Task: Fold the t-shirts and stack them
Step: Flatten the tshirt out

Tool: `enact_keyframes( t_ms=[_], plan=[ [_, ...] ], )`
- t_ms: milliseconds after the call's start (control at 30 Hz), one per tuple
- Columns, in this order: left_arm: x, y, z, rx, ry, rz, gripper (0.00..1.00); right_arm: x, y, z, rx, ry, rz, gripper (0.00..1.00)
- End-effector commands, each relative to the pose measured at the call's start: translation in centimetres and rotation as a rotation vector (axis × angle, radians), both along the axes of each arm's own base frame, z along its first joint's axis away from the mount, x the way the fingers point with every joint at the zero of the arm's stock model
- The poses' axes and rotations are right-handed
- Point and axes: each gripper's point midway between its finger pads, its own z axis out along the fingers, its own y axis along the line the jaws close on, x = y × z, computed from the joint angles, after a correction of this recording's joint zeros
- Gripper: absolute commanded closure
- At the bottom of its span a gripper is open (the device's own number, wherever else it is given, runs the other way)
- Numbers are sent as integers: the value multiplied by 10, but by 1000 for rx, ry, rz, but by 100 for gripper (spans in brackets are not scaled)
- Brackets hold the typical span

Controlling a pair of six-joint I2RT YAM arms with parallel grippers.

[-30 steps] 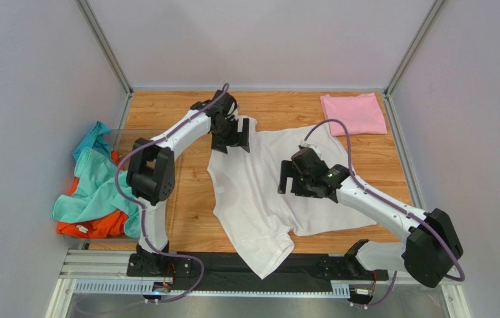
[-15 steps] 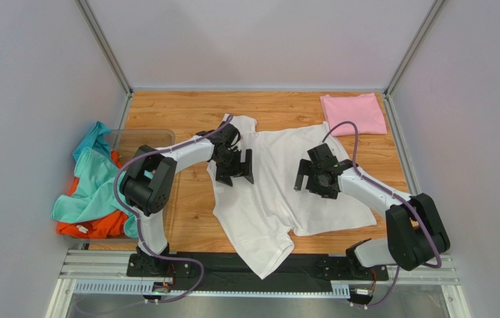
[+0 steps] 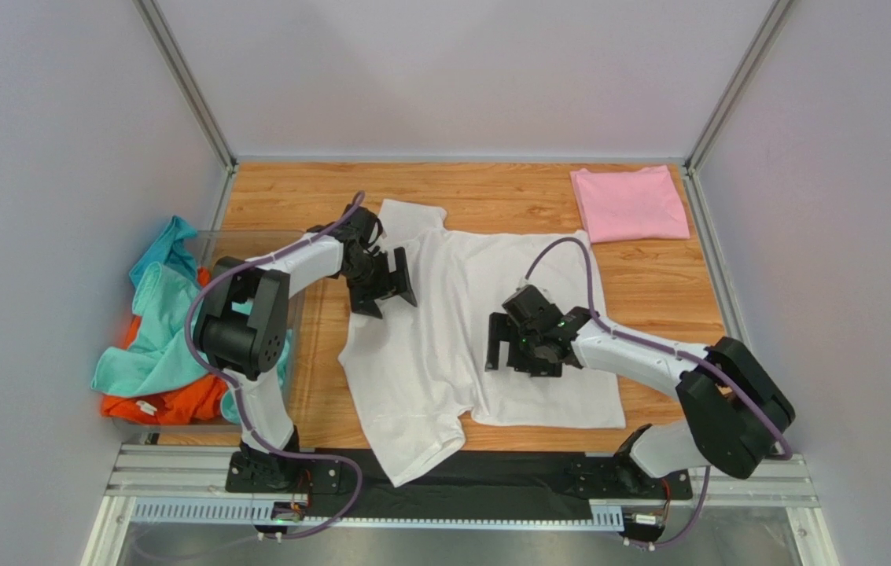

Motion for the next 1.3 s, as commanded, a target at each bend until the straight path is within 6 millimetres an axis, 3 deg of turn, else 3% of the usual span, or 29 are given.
enact_keyframes(
  t_ms=[0,100,167,367,500,533,733,867,1067,1267],
  plan=[
    [6,24,-14,102,-12,10,9,-1,25,5,22,-2,-21,0],
    [14,25,0,114,-38,7,9,3,24,13,-21,-26,-8,0],
    [19,24,12,109,-67,-8,9,19,16,28,-71,-90,-23,0],
    [28,31,34,144,-122,5,9,58,-22,60,-112,-165,-85,0],
    [33,28,33,141,-121,2,9,90,-48,67,-147,-181,-133,0],
    [36,26,30,132,-114,-2,9,99,-62,66,-168,-179,-155,0],
    [48,20,15,128,-86,-5,9,142,-90,49,-194,-135,-218,0],
    [50,30,3,173,-64,-1,9,156,-104,31,-206,-79,-220,0],
    [46,59,-9,248,-23,42,9,154,-126,-3,-240,10,-248,0],
    [44,81,-11,301,-5,72,9,145,-139,-13,-240,35,-284,0]
  ],
)
